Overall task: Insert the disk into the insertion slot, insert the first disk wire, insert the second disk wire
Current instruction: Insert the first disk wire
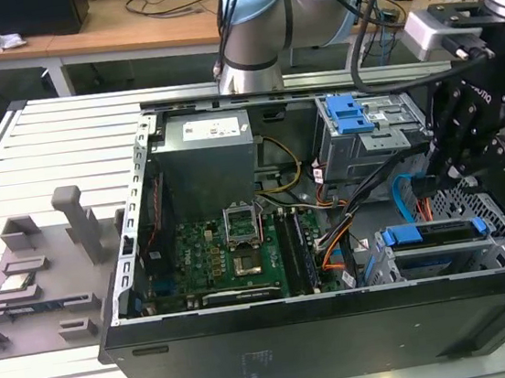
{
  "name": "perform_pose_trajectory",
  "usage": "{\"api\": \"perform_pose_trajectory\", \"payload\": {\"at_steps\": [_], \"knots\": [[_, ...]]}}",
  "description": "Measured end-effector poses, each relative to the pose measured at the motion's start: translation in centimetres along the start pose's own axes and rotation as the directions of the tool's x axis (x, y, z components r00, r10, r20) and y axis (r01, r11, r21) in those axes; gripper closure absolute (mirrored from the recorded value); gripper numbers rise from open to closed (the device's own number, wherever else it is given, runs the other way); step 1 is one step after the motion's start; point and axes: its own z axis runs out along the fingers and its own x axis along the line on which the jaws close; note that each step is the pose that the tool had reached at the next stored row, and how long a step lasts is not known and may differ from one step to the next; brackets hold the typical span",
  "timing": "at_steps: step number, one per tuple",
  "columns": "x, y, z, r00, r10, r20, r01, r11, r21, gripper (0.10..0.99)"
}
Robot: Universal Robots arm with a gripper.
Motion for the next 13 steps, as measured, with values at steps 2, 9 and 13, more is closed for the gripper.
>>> {"api": "perform_pose_trajectory", "payload": {"at_steps": [2, 9, 13], "knots": [[0.00, 0.00, 0.07, 1.0000, 0.000, -0.0036, 0.000, 1.0000, 0.000, 0.784], [0.42, -0.02, 0.09, 1.0000, 0.000, -0.0058, 0.000, 1.0000, 0.000, 0.922], [2.57, -0.05, 0.14, 1.0000, 0.000, -0.0063, 0.000, 1.0000, 0.000, 0.922]]}}
